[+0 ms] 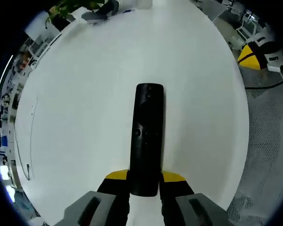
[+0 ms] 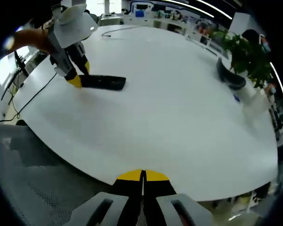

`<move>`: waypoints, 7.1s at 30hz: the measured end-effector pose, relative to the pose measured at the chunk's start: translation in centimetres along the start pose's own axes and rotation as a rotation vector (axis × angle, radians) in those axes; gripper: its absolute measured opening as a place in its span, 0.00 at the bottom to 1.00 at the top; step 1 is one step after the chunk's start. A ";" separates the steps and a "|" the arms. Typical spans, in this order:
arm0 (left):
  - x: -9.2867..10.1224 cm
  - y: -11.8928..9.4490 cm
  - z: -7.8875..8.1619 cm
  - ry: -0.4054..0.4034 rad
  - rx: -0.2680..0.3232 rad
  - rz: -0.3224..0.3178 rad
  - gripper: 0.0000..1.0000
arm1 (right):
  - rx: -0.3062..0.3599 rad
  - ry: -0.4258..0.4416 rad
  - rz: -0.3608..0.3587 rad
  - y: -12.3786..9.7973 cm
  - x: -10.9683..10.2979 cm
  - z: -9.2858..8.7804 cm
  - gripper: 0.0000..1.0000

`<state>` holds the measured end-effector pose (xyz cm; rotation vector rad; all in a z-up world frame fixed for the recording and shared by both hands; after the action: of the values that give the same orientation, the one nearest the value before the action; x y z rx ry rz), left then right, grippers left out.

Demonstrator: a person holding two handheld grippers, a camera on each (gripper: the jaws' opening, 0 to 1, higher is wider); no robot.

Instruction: Press the specified remote control buttons in sequence, fully releasing each button before pressing the next.

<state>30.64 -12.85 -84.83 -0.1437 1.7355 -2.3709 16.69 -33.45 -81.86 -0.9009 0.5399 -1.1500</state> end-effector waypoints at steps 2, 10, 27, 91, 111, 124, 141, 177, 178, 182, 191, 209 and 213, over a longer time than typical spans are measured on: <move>0.4 0.0 0.0 0.001 0.009 0.015 0.23 | 0.000 0.004 0.001 0.0 0.0 0.0 0.00; 2.3 0.0 0.1 0.003 0.022 0.011 0.23 | 0.008 0.003 0.002 0.0 0.0 0.1 0.00; 6.6 -0.3 -0.1 -0.023 0.106 -0.004 0.23 | 0.014 0.000 0.001 -0.1 0.0 0.2 0.00; 16.0 -0.7 0.5 -0.221 0.396 0.081 0.23 | 0.016 0.429 0.432 2.9 -5.2 4.4 0.00; 16.0 -0.7 0.5 -0.200 0.512 0.073 0.24 | -0.011 0.563 0.458 3.7 -4.8 3.3 0.00; 15.9 -0.7 0.6 -0.206 0.524 0.079 0.24 | -0.004 0.519 0.434 3.7 -5.0 3.2 0.00; 16.0 -0.7 0.6 -0.220 0.515 0.087 0.24 | 0.006 0.490 0.411 3.7 -5.0 3.2 0.00; 15.9 -0.6 0.7 -0.216 0.526 0.079 0.24 | -0.015 0.421 0.459 3.7 -6.2 3.2 0.00; 15.9 -0.6 0.7 -0.216 0.525 0.079 0.24 | -0.012 0.418 0.458 3.7 -6.1 3.2 0.00; 15.9 -0.6 0.7 -0.215 0.524 0.078 0.24 | -0.002 0.388 0.450 3.7 -6.2 3.2 0.00; 15.9 -0.6 0.7 -0.214 0.524 0.081 0.24 | -0.003 0.414 0.451 3.7 -6.1 3.2 0.00; 15.9 -0.6 0.8 -0.214 0.528 0.084 0.24 | -0.009 0.365 0.468 3.2 -6.6 3.5 0.00; 15.9 -0.6 0.8 -0.215 0.530 0.084 0.24 | -0.017 0.351 0.475 3.3 -6.8 3.4 0.00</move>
<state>15.22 -16.86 -84.64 -0.2262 0.9610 -2.5467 18.72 -25.50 -83.25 -0.5404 0.9927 -0.8674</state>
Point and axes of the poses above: the point that each gripper's makers call its tool centre point, and the gripper's own axes: y roughly forward along the fingers, x roughly to its right, z roughly out of its top, the point moved 2 cm from there along -y, roughly backward along the fingers, and after that the axes turned 9 degrees about x, right-handed, at the moved point
